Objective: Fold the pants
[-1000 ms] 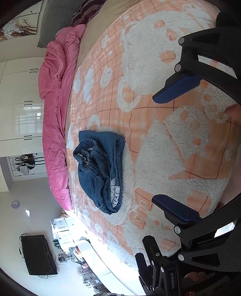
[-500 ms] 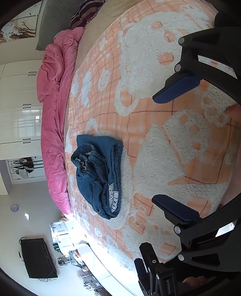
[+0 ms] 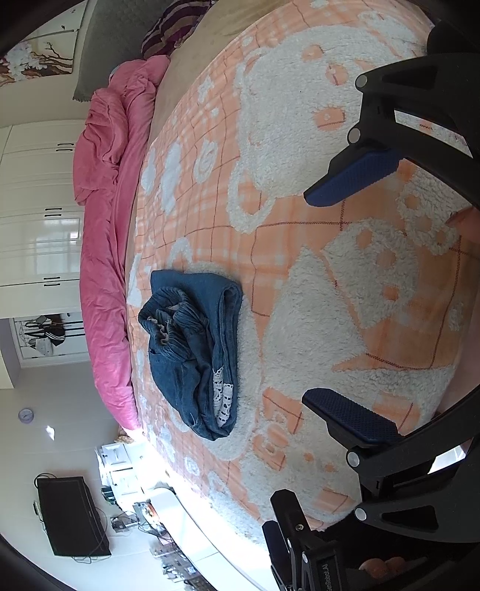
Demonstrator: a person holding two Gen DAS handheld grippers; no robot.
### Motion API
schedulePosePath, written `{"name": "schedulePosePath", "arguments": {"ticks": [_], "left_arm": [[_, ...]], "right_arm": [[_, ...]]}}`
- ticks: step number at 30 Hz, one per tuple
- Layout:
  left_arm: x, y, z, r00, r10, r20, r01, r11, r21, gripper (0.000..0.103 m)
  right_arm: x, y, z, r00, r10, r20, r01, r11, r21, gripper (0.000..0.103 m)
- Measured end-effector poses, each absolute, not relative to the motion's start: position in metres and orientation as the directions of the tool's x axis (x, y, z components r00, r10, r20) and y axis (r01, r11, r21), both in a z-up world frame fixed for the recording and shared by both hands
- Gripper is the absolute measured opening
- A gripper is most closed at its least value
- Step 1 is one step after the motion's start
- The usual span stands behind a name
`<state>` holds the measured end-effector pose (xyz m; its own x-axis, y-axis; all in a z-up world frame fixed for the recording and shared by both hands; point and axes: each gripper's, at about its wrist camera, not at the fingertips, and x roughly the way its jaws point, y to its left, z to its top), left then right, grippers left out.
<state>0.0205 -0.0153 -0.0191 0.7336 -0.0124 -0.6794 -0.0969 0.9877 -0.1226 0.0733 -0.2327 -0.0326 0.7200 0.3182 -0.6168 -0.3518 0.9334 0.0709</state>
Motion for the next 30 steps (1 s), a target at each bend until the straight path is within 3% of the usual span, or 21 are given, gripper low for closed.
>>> {"name": "schedulePosePath", "arguments": {"ticks": [30], "left_arm": [[0.0227, -0.0149, -0.0167, 0.734, -0.036, -0.679, -0.082, 0.986, -0.142, 0.094]], "right_arm": [[0.0759, -0.232, -0.0371, 0.714, 0.305, -0.631, -0.349, 0.935, 0.057, 0.098]]}}
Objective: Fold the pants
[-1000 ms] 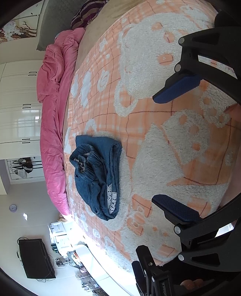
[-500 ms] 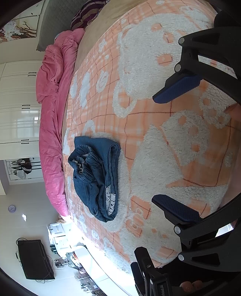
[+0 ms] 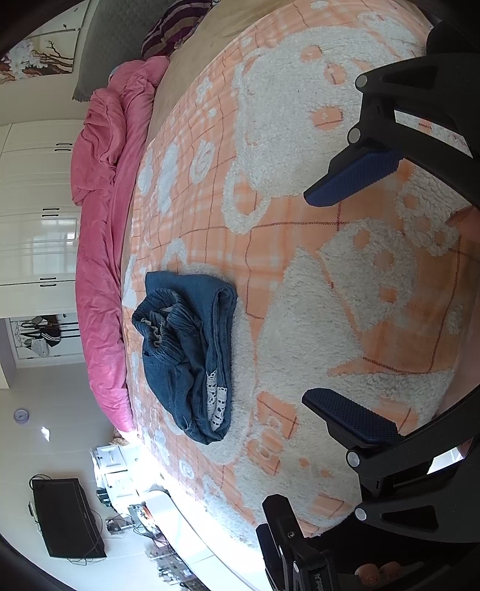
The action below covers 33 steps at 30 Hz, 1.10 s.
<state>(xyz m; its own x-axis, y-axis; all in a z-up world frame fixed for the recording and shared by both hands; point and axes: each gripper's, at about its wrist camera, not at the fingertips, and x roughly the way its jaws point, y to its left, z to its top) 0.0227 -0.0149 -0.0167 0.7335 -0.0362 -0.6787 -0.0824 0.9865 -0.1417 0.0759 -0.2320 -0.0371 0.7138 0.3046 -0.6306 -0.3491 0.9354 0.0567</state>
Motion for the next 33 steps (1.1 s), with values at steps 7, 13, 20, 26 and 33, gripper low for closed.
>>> {"name": "schedulePosePath", "arguments": {"ticks": [7, 13, 20, 26, 33], "left_arm": [[0.023, -0.018, -0.016, 0.739, -0.035, -0.673, -0.076, 0.988, -0.135, 0.094], [0.025, -0.018, -0.016, 0.732, -0.037, -0.68, -0.076, 0.988, -0.136, 0.094], [0.028, -0.017, -0.02, 0.726, -0.065, -0.685, -0.058, 0.986, -0.155, 0.094], [0.033, 0.005, -0.017, 0.746, -0.139, -0.651, -0.033, 0.969, -0.245, 0.094], [0.117, 0.108, -0.01, 0.66, 0.149, -0.736, -0.279, 0.959, -0.056, 0.094]], "right_arm": [[0.076, -0.232, -0.038, 0.713, 0.303, -0.633, -0.347, 0.936, 0.056, 0.098], [0.077, -0.233, -0.039, 0.712, 0.297, -0.636, -0.341, 0.938, 0.056, 0.098], [0.079, -0.237, -0.039, 0.71, 0.292, -0.641, -0.326, 0.943, 0.068, 0.098], [0.095, -0.256, -0.039, 0.711, 0.258, -0.654, -0.264, 0.96, 0.092, 0.098], [0.166, -0.36, -0.018, 0.721, 0.05, -0.691, 0.019, 0.996, 0.091, 0.098]]}}
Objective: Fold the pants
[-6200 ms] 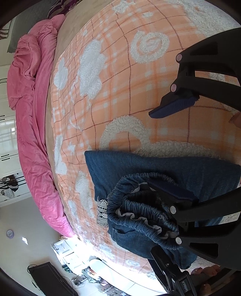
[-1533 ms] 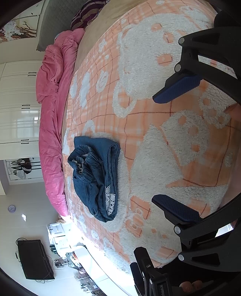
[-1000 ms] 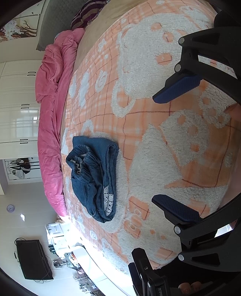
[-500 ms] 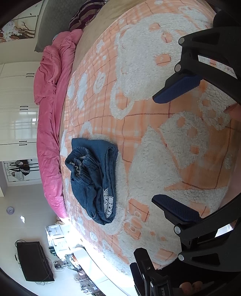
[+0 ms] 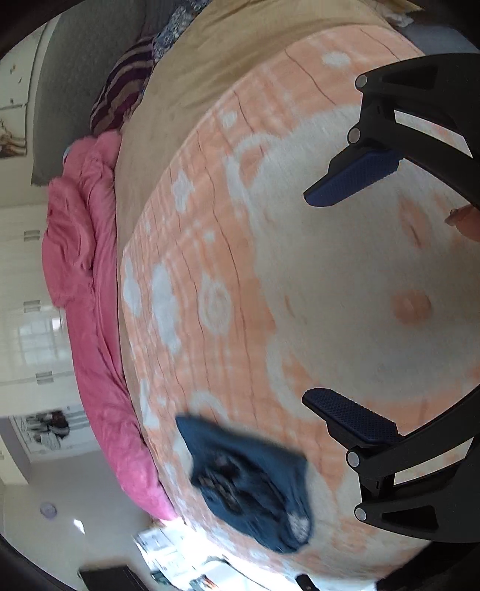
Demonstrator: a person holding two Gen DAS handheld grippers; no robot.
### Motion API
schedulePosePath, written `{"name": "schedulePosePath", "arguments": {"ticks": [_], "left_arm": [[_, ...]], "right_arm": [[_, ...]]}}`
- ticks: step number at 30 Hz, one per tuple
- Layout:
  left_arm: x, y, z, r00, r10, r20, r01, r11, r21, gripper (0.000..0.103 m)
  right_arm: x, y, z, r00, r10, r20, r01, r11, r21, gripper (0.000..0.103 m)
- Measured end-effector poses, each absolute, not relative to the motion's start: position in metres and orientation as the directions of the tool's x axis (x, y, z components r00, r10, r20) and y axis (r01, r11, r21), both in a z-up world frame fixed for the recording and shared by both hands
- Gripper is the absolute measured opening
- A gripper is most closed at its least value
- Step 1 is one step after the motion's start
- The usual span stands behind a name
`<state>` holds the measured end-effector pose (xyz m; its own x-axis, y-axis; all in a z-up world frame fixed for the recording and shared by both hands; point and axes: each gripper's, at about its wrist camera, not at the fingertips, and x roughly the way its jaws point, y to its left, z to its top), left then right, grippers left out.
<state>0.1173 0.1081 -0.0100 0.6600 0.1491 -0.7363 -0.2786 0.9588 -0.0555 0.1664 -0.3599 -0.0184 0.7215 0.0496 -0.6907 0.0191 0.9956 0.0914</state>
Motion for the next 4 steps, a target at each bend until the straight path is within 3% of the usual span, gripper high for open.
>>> {"name": "schedulePosePath", "arguments": {"ticks": [4], "left_arm": [[0.176, 0.185, -0.023, 0.56, 0.301, -0.772, -0.449, 0.893, 0.023, 0.094]], "right_arm": [[0.231, -0.445, -0.024, 0.659, -0.096, -0.746, 0.211, 0.976, 0.061, 0.098]]}}
